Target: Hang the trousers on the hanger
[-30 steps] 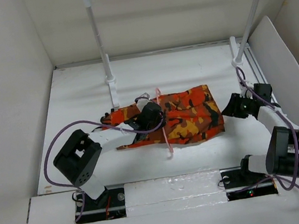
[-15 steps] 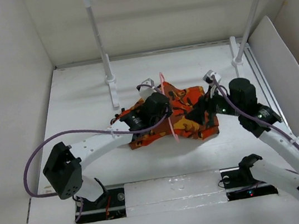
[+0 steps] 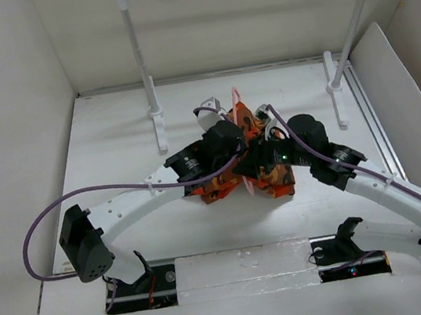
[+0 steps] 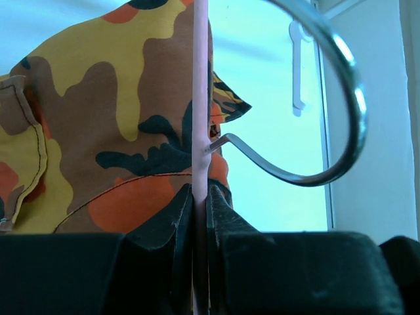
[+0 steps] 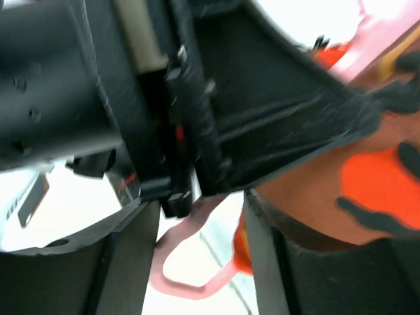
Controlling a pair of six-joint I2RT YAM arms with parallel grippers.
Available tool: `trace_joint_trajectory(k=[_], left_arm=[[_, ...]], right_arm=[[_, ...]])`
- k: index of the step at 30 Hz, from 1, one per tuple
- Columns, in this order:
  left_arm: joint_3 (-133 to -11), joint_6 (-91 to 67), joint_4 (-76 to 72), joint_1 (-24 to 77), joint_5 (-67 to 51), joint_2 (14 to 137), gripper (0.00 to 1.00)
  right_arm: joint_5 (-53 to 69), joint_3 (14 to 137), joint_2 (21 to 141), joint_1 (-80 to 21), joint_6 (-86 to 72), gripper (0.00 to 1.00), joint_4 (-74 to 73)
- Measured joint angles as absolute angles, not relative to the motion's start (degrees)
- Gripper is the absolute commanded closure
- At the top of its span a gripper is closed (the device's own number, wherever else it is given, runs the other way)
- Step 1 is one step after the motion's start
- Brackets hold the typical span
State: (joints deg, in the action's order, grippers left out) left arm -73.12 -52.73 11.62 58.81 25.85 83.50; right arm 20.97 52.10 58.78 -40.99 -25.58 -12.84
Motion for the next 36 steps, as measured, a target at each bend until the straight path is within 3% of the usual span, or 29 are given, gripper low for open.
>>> trace_joint_trajectory(k=[3, 5, 7, 12, 18, 28, 29, 30, 32, 33, 36], left_arm=[[-75.0, -52.2, 13.5, 58.8, 26.0, 83.5, 1.00], [-76.0, -51.9, 14.2, 58.8, 26.3, 83.4, 1.00], [-76.4, -51.7, 14.7, 58.7, 26.6, 82.9, 1.00], [-78.2, -51.2, 16.2, 58.5, 26.7, 82.3, 1.00], [-78.8, -51.3, 16.7, 57.9, 26.4, 81.7, 1.00], [-85.4, -49.7, 19.0, 56.7, 24.6, 81.7, 1.00], [-85.8, -49.6, 18.7, 56.3, 23.7, 81.7, 0.98], [-86.0, -49.6, 18.2, 55.9, 22.9, 81.6, 0.85], [-86.0, -49.8, 16.9, 55.5, 21.2, 81.2, 0.73], [-86.0, -49.7, 15.8, 55.5, 20.1, 81.1, 0.62], [-87.1, -49.6, 14.5, 55.3, 17.0, 81.0, 0.49]], right_arm=[[20.3, 52.1, 58.7, -41.0, -27.4, 0.58, -10.5], [19.9, 52.3, 58.7, -41.0, -29.3, 0.59, -8.8], [19.6, 52.4, 58.7, -40.9, -30.6, 0.67, -8.3], [19.9, 51.6, 58.7, -40.3, -34.3, 0.69, -5.0], [22.9, 49.0, 59.0, -38.1, -38.6, 0.99, 1.1], [28.6, 48.6, 59.2, -35.9, -46.8, 1.00, 12.3], [28.5, 48.6, 59.1, -35.9, -47.5, 1.00, 13.3], [28.2, 48.6, 59.0, -35.9, -48.3, 1.00, 14.0], [27.7, 48.6, 58.5, -35.9, -49.3, 1.00, 14.5], [27.6, 48.6, 58.2, -35.9, -49.7, 1.00, 14.5], [28.1, 48.6, 57.4, -34.9, -51.3, 1.00, 14.9]])
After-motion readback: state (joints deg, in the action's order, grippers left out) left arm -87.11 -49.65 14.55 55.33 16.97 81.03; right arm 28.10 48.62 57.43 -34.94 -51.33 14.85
